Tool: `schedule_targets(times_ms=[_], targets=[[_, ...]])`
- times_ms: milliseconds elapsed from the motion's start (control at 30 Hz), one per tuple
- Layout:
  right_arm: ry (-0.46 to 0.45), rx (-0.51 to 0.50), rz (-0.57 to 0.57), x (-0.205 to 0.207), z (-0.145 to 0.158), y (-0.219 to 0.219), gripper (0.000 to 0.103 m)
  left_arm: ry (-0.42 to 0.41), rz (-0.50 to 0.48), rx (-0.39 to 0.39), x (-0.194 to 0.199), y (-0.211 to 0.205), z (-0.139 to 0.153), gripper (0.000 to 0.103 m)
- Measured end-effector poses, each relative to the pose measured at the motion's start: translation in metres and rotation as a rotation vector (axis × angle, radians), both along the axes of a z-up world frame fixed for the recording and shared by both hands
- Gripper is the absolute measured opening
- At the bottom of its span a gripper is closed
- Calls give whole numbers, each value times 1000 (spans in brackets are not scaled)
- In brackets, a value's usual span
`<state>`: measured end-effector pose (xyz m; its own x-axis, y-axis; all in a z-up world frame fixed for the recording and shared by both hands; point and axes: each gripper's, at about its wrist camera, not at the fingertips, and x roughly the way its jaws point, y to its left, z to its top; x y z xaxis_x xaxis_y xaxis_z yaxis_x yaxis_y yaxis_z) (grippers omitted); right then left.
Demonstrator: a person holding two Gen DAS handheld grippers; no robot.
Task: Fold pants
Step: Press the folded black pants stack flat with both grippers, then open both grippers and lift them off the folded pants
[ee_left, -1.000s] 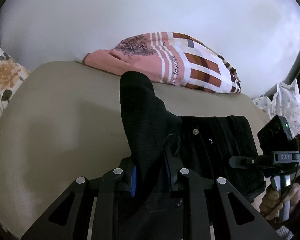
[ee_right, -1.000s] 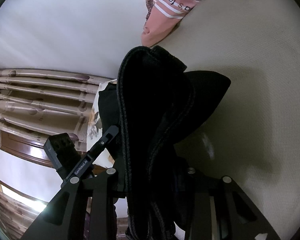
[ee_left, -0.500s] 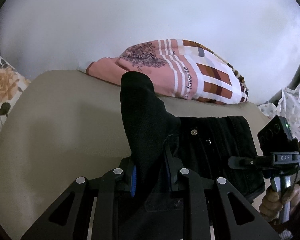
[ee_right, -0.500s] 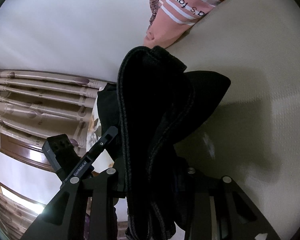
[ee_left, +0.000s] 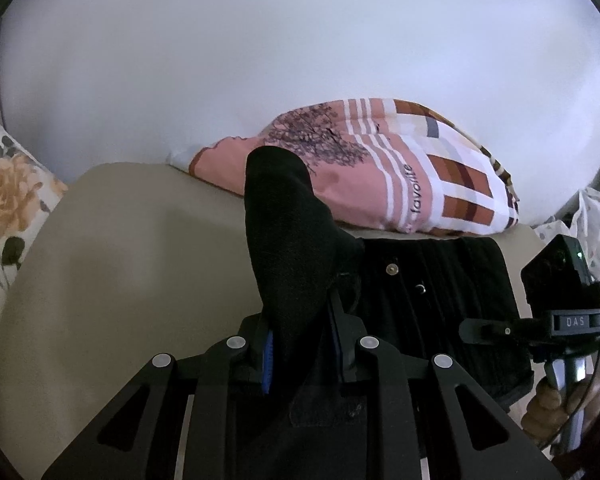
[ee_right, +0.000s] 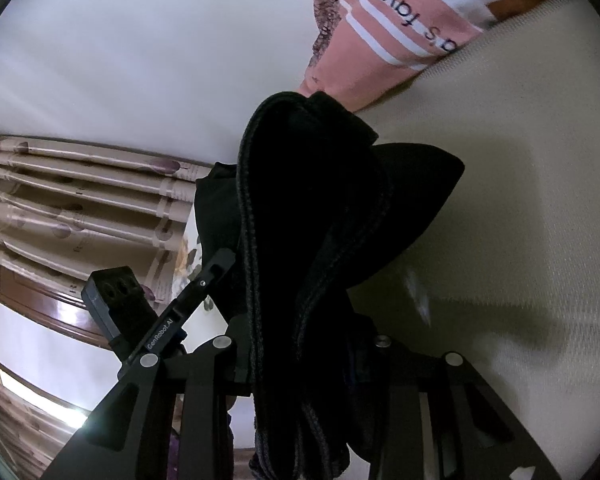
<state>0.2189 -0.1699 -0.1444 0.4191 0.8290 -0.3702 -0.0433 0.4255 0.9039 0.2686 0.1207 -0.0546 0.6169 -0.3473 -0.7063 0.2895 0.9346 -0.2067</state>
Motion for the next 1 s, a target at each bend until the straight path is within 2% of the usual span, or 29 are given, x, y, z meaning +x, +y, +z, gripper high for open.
schedule_targets(times_ms=[267, 467, 767, 1000], targets=[[-7, -25, 15, 25, -5, 3, 30, 4, 6, 14, 25, 6, -10, 22], [4, -6, 5, 36, -17, 1, 30, 17, 13, 20, 37, 11, -22, 22], [6, -13, 5, 35, -26, -4, 30, 29, 29, 11, 46, 20, -36, 22], [8, -87, 0, 30, -32, -5, 30, 22, 49, 10, 46, 29, -50, 25]])
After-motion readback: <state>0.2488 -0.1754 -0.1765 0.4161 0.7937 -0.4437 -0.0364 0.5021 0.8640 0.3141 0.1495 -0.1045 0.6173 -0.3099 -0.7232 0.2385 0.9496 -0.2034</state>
